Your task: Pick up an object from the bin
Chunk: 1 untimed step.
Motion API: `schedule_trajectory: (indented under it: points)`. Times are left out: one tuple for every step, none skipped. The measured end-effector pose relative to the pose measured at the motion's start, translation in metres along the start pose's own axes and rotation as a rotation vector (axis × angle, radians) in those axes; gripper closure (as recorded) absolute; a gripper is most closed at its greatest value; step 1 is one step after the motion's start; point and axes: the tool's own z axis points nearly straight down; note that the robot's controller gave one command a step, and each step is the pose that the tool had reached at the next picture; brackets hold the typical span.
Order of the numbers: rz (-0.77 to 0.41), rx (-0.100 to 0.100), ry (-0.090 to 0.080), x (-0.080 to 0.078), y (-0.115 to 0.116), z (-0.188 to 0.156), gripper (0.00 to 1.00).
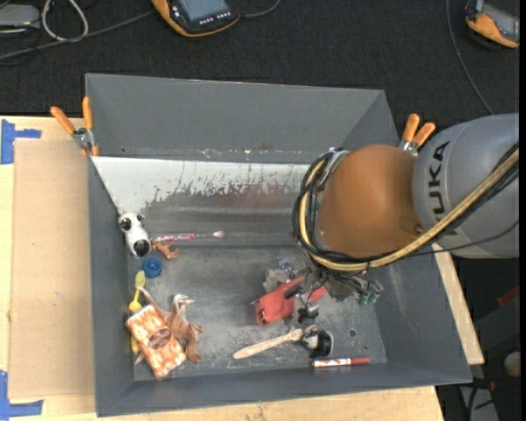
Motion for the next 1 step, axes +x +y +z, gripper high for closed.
schedule_trajectory:
  points:
    - [-0.156,0.000,-0.002,-0.0206,0.0025,-0.0896,1.00]
